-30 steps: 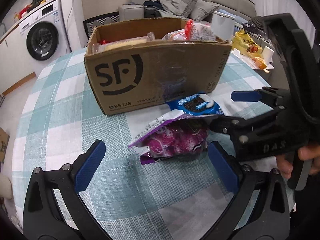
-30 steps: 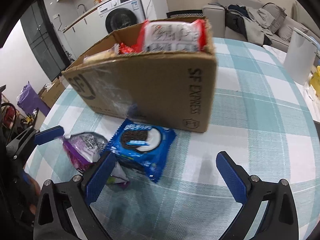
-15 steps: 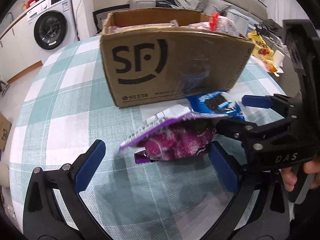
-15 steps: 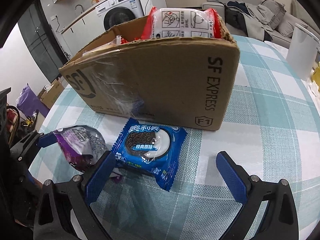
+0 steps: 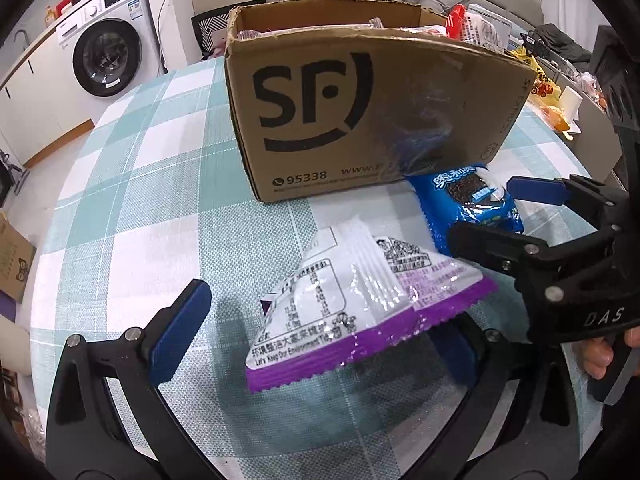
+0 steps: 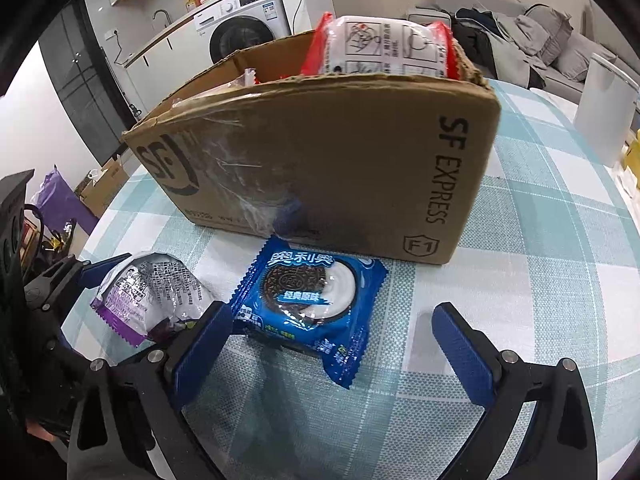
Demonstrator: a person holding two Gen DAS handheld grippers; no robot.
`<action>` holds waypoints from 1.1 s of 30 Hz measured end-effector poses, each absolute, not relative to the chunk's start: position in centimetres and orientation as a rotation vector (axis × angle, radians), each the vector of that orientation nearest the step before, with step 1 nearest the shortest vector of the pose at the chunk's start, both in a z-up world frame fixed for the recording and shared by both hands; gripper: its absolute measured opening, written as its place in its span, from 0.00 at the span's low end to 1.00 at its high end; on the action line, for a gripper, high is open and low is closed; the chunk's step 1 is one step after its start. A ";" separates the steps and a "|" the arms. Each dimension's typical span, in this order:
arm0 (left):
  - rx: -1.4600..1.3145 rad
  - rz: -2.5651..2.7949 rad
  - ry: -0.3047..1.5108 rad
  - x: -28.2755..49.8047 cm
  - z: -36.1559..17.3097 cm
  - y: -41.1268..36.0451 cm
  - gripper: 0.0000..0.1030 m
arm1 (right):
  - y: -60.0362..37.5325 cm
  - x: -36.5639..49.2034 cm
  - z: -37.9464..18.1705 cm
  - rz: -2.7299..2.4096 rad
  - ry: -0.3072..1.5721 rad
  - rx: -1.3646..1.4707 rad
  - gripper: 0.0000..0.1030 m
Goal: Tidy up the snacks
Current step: 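Grasp the purple snack bag with the left tool while the right tool grasps the blue Oreo pack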
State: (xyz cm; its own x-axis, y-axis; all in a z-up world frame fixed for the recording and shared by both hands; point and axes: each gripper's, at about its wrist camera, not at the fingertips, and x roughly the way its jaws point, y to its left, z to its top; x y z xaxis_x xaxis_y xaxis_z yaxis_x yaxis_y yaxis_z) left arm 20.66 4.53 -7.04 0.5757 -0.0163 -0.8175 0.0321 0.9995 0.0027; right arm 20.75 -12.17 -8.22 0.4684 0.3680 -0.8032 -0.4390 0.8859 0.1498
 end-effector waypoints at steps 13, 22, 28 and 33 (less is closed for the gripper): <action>0.006 -0.043 0.926 20.0 -6.5 4.8 0.92 | -10.7 20.3 -8.2 0.528 0.935 -0.110 0.64; -0.028 -0.069 0.892 18.9 -5.7 4.5 0.92 | -12.0 20.4 -7.3 0.564 0.926 -0.064 0.44; -0.062 -0.080 0.865 18.4 -5.2 4.4 0.91 | -12.5 20.4 -6.9 0.570 0.924 -0.049 0.43; -0.110 -0.106 0.865 18.7 -5.3 4.8 0.59 | -13.2 20.3 -6.5 0.575 0.921 -0.048 0.43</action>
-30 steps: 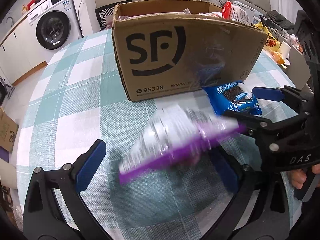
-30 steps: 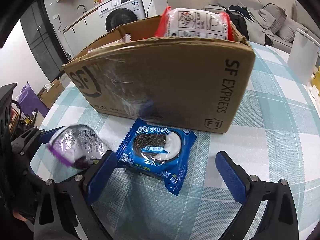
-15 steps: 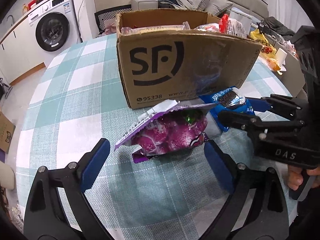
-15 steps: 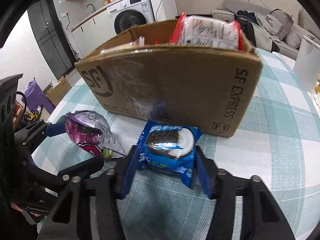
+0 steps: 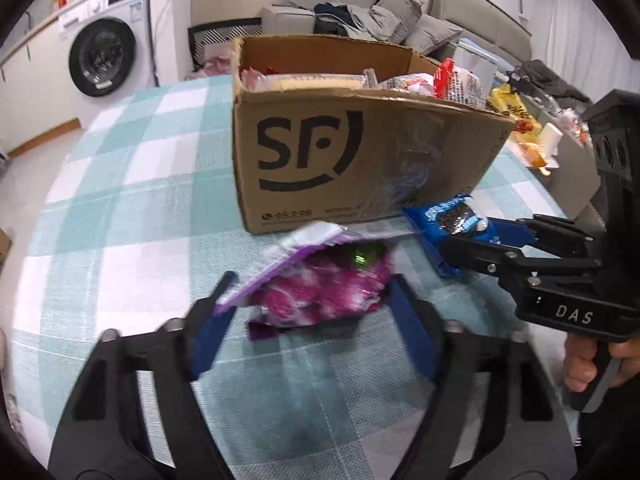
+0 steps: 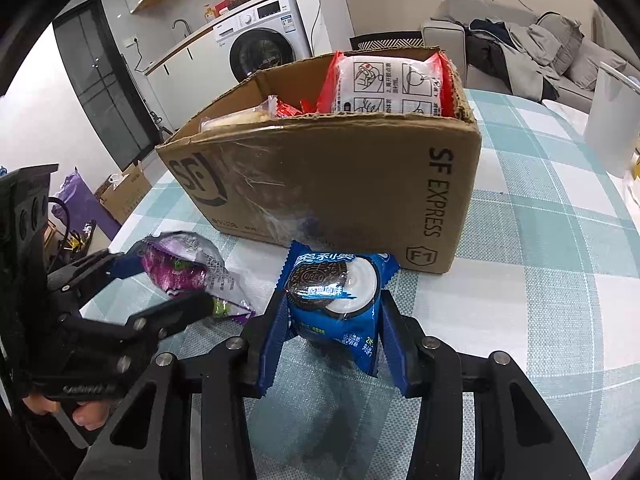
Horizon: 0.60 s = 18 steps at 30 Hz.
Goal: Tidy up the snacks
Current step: 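Grasp the purple snack bag with the left tool while the right tool grasps the blue Oreo pack, then lift both packs and carry them over the SF box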
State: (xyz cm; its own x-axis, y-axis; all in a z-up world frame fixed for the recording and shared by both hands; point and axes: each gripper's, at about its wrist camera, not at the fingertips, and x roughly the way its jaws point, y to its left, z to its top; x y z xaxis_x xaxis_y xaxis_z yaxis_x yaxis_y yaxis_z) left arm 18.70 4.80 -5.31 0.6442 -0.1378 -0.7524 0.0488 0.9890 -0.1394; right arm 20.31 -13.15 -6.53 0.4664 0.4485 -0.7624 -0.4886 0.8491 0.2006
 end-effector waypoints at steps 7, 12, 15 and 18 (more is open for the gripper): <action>-0.123 -0.115 0.849 18.6 -5.1 5.0 0.58 | -13.6 20.0 -6.1 0.581 0.910 -0.043 0.43; -0.114 -0.116 0.828 18.3 -4.4 4.8 0.58 | -13.6 19.6 -5.5 0.596 0.893 -0.041 0.43; -0.112 -0.119 0.807 17.8 -3.8 4.7 0.58 | -13.6 19.3 -5.0 0.605 0.881 -0.038 0.43; -0.108 -0.120 0.791 17.3 -3.2 4.6 0.58 | -13.8 19.0 -4.3 0.611 0.865 -0.034 0.43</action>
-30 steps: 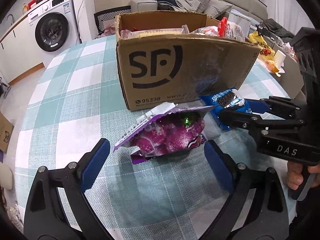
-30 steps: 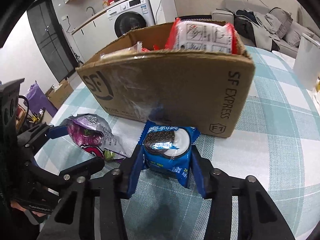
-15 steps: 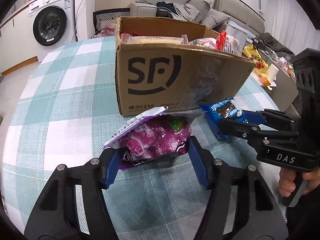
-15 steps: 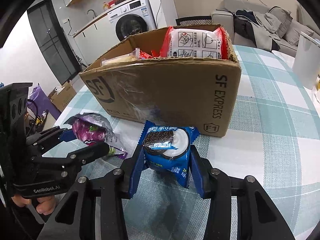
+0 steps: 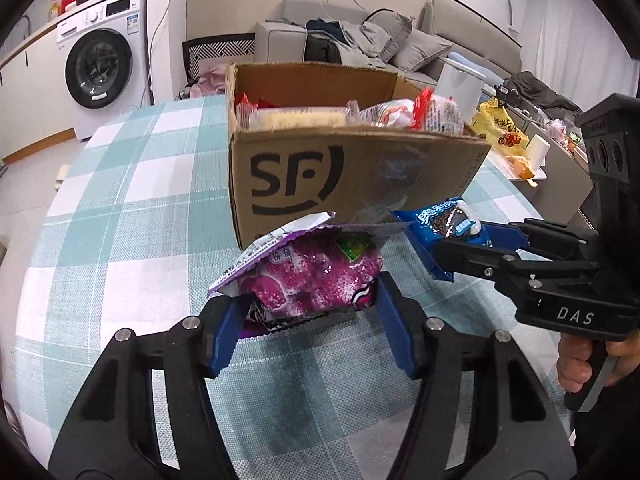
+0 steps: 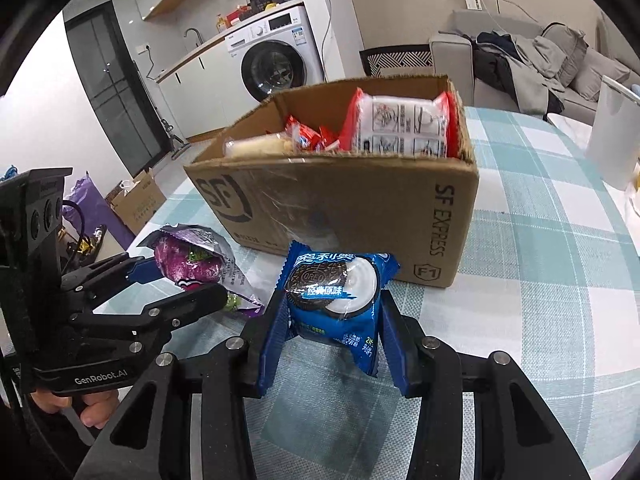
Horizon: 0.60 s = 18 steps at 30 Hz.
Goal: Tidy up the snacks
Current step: 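Lift both packs and carry them over the SF box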
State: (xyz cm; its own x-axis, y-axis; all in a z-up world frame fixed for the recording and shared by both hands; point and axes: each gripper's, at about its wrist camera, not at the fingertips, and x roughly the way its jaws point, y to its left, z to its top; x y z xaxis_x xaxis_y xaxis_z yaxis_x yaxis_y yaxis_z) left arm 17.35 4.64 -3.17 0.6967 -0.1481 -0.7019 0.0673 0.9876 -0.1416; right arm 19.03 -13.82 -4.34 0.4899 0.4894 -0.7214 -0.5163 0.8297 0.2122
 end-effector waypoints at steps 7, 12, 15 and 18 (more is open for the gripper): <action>-0.115 -0.122 0.758 16.4 -1.4 4.6 0.58 | -14.7 18.4 -2.8 0.627 0.819 -0.020 0.43; -0.120 -0.123 0.728 15.4 -0.1 4.5 0.58 | -15.0 17.8 -1.7 0.641 0.788 -0.010 0.43; -0.122 -0.121 0.711 15.0 0.6 4.7 0.58 | -15.4 17.3 -0.9 0.650 0.765 -0.009 0.43; -0.122 -0.121 0.693 14.5 1.4 4.7 0.58 | -15.7 17.1 -0.2 0.652 0.748 -0.002 0.43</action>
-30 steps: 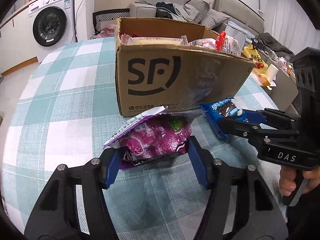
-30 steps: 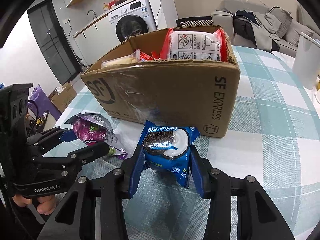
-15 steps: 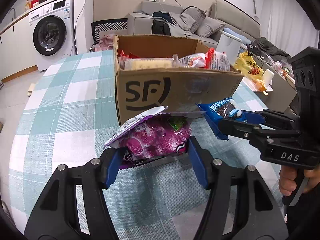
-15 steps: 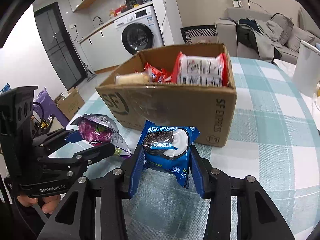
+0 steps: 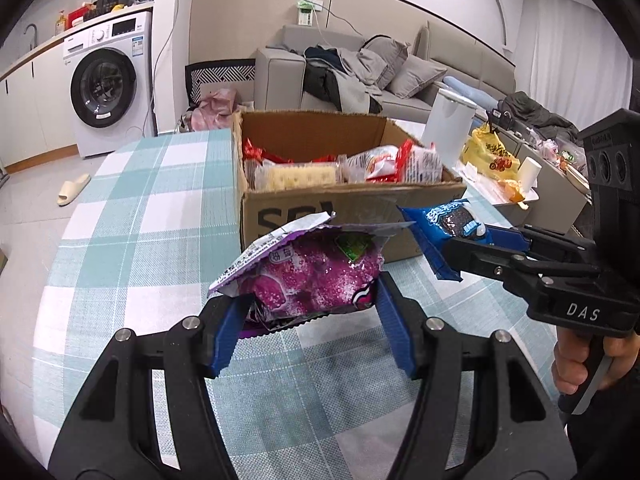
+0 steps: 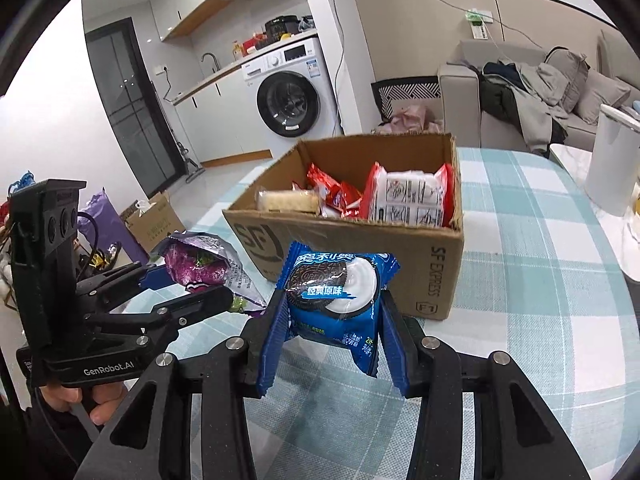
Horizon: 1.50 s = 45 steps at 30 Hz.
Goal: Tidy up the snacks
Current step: 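Lift both packs and carry them over the SF box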
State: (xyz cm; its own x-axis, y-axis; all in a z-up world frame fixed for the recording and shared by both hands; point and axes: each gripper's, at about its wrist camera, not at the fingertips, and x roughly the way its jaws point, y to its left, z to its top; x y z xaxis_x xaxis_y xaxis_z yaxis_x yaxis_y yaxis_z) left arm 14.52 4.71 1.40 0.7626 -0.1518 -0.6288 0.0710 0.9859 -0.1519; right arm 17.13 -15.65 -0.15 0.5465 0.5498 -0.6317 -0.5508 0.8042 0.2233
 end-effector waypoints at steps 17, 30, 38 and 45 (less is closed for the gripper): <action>-0.110 -0.113 0.629 15.1 5.5 5.0 0.58 | -16.7 16.8 3.2 0.629 0.679 0.036 0.43; -0.106 -0.114 0.595 17.0 8.2 4.7 0.58 | -16.3 17.7 6.4 0.602 0.626 0.012 0.43; -0.100 -0.097 0.560 18.4 10.2 5.2 0.58 | -15.6 19.0 7.8 0.585 0.618 0.005 0.43; -0.102 -0.080 0.559 20.4 11.2 5.7 0.58 | -14.6 20.6 8.4 0.588 0.631 0.017 0.43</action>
